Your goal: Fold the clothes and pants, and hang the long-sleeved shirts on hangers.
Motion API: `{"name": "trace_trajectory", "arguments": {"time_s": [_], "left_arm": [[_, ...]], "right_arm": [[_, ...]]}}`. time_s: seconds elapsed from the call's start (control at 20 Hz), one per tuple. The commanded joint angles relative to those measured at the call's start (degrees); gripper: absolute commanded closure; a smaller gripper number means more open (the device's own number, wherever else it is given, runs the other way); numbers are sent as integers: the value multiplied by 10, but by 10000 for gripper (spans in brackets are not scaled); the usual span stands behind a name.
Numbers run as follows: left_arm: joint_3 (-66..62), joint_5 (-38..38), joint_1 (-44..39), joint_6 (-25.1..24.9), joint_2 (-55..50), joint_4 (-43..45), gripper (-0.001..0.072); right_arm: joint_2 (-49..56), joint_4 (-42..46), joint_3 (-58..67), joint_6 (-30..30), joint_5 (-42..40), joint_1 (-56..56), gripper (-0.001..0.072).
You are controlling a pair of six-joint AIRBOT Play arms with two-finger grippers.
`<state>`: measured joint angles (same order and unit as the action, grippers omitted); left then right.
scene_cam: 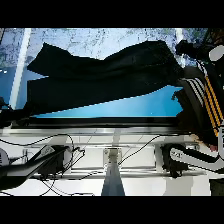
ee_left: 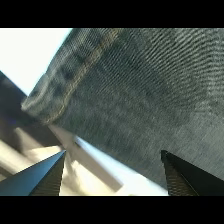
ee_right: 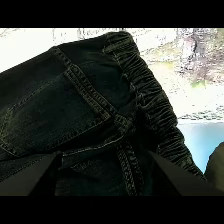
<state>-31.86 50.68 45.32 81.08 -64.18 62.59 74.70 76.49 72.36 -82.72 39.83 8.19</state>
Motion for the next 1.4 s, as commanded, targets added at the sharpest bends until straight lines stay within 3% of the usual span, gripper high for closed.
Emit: {"name": "trace_trajectory", "arguments": {"time_s": [0.0,0.1,0.15,0.2,0.25,0.3,0.5,0.75,0.9,0.95,1.0,1.05,1.35], "left_arm": [[5,-86,0,-2,-53,-59,157],[2,-114,0,-42,-76,-144,525],[-2,-125,0,-87,-75,-191,687],[-14,-126,0,-136,-74,-230,682],[-33,-122,0,-181,-74,-258,683],[-59,-111,0,-204,-73,-267,683],[-168,-88,1,-205,-57,-266,683],[-259,-91,14,-205,-23,-179,683],[-263,-90,37,-205,-12,-170,683],[-263,-90,41,-205,-13,-163,683],[-262,-91,41,-205,-15,-149,683],[-262,-89,40,-205,-18,-136,683],[-262,-78,39,-204,-44,-135,683]], "right_arm": [[0,0,0,-1,13,0,115],[0,4,0,-1,36,0,116],[0,8,0,-1,61,0,117],[0,9,0,-1,102,0,205],[0,7,-1,0,149,0,483],[0,0,-6,0,185,-3,632],[-1,-37,-71,29,264,-23,634],[-53,-132,-226,24,207,-59,634],[-109,-148,-318,-34,124,-69,625],[-122,-152,-342,-57,92,-69,474],[-126,-153,-358,-83,56,-69,237],[-123,-156,-370,-109,16,-69,172],[-54,-277,-366,-128,-195,-69,123]]}}
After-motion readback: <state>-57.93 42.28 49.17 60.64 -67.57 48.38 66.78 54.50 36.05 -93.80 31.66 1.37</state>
